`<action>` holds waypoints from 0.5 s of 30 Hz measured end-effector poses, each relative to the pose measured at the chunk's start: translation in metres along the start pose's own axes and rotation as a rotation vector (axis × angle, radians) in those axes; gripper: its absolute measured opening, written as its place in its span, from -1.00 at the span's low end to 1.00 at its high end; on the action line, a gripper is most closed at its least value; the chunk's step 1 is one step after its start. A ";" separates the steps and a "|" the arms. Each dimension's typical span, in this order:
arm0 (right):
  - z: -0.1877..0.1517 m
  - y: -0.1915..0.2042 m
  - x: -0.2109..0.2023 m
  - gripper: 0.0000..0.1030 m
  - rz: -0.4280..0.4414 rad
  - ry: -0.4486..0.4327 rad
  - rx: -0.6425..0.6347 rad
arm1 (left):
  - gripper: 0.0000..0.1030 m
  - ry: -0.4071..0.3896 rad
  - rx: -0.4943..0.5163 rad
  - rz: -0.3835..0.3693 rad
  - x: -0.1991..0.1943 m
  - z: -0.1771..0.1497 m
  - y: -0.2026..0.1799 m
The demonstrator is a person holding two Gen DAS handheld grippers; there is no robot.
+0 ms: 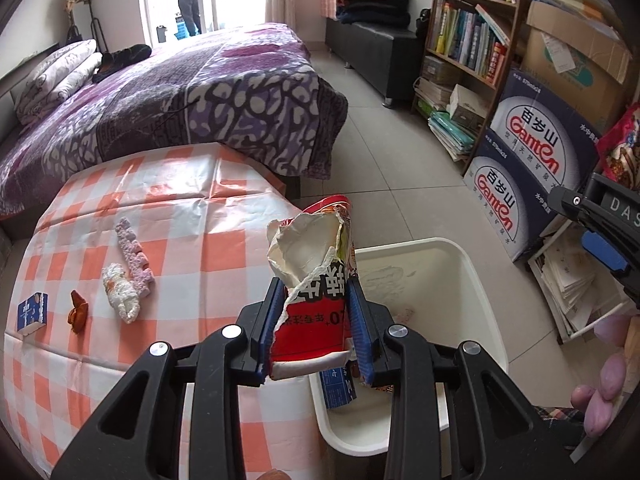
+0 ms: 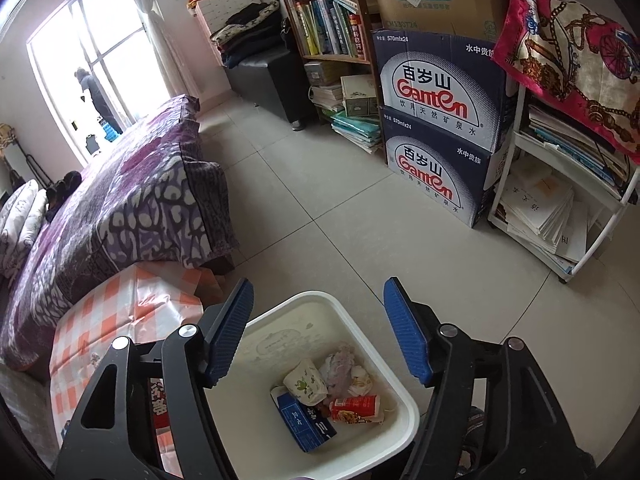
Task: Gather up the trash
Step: 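Carry both cups over the white bin and open both grippers to drop them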
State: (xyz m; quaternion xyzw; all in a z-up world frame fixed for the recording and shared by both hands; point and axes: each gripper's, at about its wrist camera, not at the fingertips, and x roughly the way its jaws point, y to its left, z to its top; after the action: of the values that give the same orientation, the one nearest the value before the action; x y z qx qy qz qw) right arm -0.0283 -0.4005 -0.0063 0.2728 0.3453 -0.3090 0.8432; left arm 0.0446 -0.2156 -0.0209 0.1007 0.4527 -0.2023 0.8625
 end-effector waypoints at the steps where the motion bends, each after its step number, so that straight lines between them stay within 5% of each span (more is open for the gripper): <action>1: 0.001 -0.001 0.000 0.26 0.001 0.001 0.007 | -0.35 0.007 0.003 -0.015 0.002 0.001 -0.003; 6: 0.003 -0.007 0.002 0.36 -0.001 0.004 0.038 | -0.22 0.041 -0.004 -0.095 0.009 0.003 -0.011; 9: 0.003 -0.007 0.002 0.45 -0.003 -0.001 0.049 | 0.01 0.069 -0.039 -0.136 0.015 0.004 -0.007; 15: -0.001 0.001 0.010 0.75 -0.012 0.025 0.026 | 0.16 0.091 -0.088 -0.106 0.024 0.000 0.015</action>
State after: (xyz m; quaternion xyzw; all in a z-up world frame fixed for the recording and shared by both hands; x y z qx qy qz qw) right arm -0.0223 -0.4026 -0.0141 0.2856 0.3531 -0.3152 0.8333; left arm 0.0635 -0.2083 -0.0403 0.0478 0.5046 -0.2229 0.8327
